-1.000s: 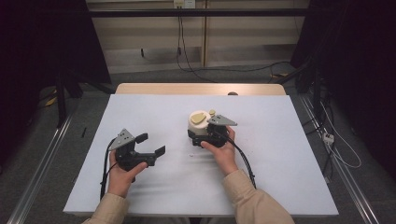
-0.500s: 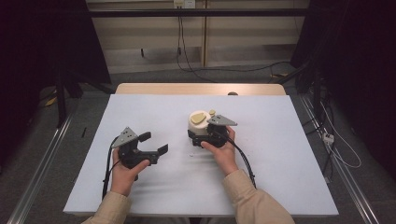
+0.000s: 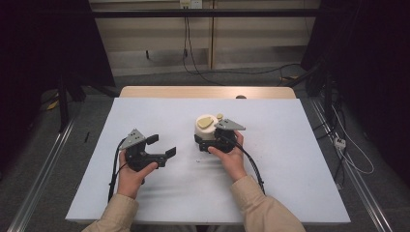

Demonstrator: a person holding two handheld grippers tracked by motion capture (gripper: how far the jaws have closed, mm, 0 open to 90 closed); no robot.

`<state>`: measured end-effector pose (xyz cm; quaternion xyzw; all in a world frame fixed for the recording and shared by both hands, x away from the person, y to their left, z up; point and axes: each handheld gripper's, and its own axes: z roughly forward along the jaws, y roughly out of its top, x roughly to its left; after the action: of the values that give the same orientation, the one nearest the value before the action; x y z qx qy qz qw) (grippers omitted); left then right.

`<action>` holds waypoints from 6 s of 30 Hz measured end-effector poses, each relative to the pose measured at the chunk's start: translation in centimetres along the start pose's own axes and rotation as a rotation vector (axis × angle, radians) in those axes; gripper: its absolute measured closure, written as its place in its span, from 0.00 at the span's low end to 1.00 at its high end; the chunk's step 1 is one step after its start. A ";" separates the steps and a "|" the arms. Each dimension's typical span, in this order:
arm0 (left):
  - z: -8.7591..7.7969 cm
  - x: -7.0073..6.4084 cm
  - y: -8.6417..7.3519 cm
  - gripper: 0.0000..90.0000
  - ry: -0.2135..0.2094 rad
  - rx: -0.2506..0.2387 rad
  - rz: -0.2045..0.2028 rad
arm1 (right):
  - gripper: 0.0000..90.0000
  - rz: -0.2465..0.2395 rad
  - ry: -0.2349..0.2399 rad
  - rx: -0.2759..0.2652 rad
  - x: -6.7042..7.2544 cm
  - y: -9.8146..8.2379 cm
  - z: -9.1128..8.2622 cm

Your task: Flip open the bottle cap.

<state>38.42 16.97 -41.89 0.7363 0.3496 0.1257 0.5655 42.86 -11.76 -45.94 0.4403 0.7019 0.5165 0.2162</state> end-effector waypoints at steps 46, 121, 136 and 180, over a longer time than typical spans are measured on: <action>3.2 -1.1 2.6 0.54 -0.044 0.086 0.040 | 0.03 -0.010 -0.004 0.002 0.1 0.0 0.0; 7.8 -1.8 6.6 1.00 -0.071 0.184 0.032 | 0.03 -0.019 -0.007 0.006 0.1 -0.1 0.0; 8.2 -1.9 6.6 1.00 -0.068 0.200 0.042 | 0.03 -0.021 -0.008 0.009 0.1 -0.1 0.0; 8.3 -2.4 7.6 1.00 -0.080 0.203 0.048 | 0.03 -0.024 -0.013 0.015 0.2 -0.1 0.0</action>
<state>44.33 8.32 -37.07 0.8024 0.3200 0.0735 0.4984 42.77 -11.62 -46.01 0.4367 0.7096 0.5057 0.2235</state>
